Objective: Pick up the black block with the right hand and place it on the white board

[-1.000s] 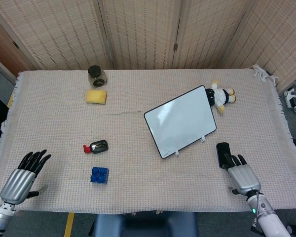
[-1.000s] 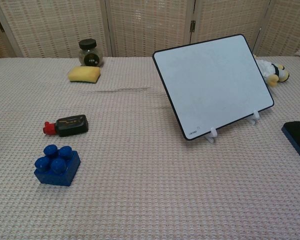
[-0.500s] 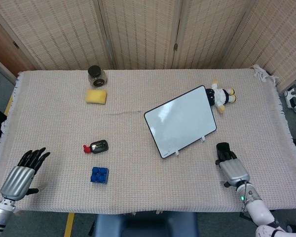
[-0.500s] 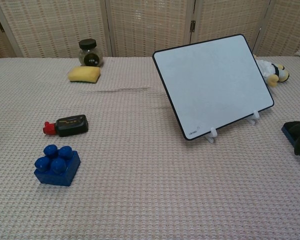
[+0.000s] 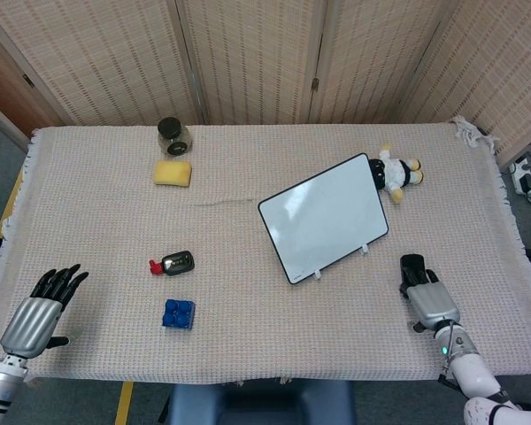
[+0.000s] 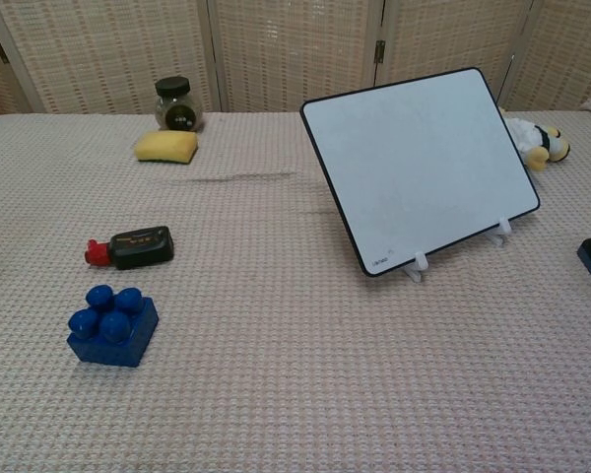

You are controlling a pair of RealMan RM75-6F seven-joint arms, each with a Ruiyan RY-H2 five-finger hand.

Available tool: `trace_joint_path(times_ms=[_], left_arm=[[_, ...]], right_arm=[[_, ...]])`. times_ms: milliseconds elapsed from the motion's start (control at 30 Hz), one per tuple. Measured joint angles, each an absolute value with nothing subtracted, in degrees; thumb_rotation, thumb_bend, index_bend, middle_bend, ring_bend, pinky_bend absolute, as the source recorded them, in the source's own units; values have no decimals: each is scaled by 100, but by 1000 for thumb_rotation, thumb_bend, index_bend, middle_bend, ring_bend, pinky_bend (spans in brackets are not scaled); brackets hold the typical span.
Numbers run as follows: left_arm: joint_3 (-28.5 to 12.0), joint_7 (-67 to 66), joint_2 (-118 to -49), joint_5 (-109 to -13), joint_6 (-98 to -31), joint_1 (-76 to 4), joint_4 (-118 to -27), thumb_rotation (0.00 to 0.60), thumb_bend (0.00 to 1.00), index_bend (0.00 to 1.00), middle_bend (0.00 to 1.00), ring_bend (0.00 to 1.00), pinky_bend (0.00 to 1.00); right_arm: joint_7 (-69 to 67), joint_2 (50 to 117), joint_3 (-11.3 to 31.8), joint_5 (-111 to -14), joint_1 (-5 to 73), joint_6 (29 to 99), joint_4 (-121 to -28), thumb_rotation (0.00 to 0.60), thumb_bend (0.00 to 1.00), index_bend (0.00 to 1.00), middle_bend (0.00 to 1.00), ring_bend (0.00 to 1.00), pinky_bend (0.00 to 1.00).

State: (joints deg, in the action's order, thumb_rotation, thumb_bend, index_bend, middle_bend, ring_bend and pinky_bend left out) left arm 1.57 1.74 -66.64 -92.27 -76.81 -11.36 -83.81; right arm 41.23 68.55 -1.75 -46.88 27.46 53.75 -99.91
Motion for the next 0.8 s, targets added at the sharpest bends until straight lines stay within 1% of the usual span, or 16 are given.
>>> trace_joint_path(times_ms=[200, 500, 667, 800], left_arm=[[151, 123, -6693, -9139, -7613, -1169, -8363, 600, 246, 0, 0, 0, 0], [149, 13, -6742, -9036, -7535, -1206, -8339, 600, 246, 0, 0, 0, 0], [158, -49, -6766, -9015, -7520, -1218, -8337, 600, 246, 0, 0, 0, 0], [169, -78, -6768, -9015, -7545, -1213, -8353, 600, 246, 2, 0, 0, 0]], right_arm=[[3852, 6629, -312, -4771, 2705, 5384, -9826, 531, 294, 287, 0, 0, 0], [3781, 6392, -479, -4526, 2699, 5353, -9522, 531, 294, 287, 0, 0, 0], [3721, 6331, -449, -4318, 2726, 5361, -9317, 533, 295, 287, 0, 0, 0], [3387, 6252, -366, -4406, 2695, 5361, -9282, 542, 294, 287, 0, 0, 0]])
